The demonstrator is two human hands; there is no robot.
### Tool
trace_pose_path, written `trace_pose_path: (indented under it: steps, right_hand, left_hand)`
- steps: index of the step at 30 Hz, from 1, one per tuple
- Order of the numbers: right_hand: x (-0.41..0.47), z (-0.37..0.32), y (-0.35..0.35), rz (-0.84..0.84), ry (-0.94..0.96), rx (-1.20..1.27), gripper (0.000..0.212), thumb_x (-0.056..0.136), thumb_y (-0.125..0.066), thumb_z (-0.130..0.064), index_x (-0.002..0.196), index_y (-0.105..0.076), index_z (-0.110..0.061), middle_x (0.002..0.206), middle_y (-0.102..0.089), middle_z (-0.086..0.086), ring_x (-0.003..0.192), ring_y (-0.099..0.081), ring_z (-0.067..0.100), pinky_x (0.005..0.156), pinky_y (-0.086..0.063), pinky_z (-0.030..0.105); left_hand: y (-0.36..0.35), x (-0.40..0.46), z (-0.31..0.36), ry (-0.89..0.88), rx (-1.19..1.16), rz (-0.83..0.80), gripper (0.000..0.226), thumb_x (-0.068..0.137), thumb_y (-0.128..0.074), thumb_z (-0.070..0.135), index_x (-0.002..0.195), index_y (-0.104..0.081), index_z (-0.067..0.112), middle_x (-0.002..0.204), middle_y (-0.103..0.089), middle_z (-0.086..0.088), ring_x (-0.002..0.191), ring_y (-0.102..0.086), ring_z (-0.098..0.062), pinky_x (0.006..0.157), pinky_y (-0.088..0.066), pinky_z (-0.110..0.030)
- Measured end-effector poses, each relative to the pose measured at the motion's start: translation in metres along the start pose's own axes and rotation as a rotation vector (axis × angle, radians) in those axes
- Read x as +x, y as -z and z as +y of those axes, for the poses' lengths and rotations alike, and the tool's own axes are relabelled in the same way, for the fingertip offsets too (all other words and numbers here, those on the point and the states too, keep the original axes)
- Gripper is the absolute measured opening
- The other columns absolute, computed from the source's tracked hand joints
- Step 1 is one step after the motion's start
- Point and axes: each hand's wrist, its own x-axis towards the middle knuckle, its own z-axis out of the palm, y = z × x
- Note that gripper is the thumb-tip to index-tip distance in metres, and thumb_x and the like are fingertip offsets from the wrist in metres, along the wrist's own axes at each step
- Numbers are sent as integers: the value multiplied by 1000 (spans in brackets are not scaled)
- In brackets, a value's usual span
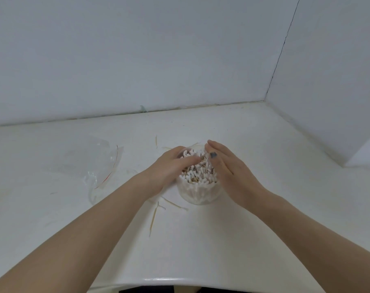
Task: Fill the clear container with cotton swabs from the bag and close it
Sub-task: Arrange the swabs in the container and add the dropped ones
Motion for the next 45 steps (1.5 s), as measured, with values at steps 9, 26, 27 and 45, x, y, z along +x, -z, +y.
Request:
trace_pose_path:
  steps: [9,26,27,45]
  right_hand:
    - [-1,-1,4,153,52,72,32,108,-37,-25,121,-65,-30,127,-52,-29,119,-43,-19,97,-27,3]
    - [3,-12,16,145,128,-83,31,106,-43,-25,128,-65,-25,130,-58,-18,125,-43,-5,107,-29,13]
    - [2,-12,16,142,164,-162,31,106,-43,-24,125,-67,-22,126,-61,-16,121,-42,-5,104,-27,7]
    - [5,-28,26,52,-2,402,27,104,-50,-21,113,-74,-22,123,-68,-20,110,-57,-17,79,-40,-3]
  left_hand:
    - [4,-1,1,9,27,31,28,103,-58,38,124,-68,23,121,-74,6,115,-69,-13,111,-49,-40]
    - [3,-1,12,-25,201,79,25,103,-54,39,118,-68,25,120,-71,6,114,-66,-13,109,-49,-41]
    - [3,-1,12,-24,205,76,25,104,-54,38,119,-68,24,120,-71,6,115,-66,-13,109,-49,-41]
    - [7,-5,15,-23,231,72,32,106,-46,42,120,-67,22,121,-69,8,116,-63,-10,104,-47,-31]
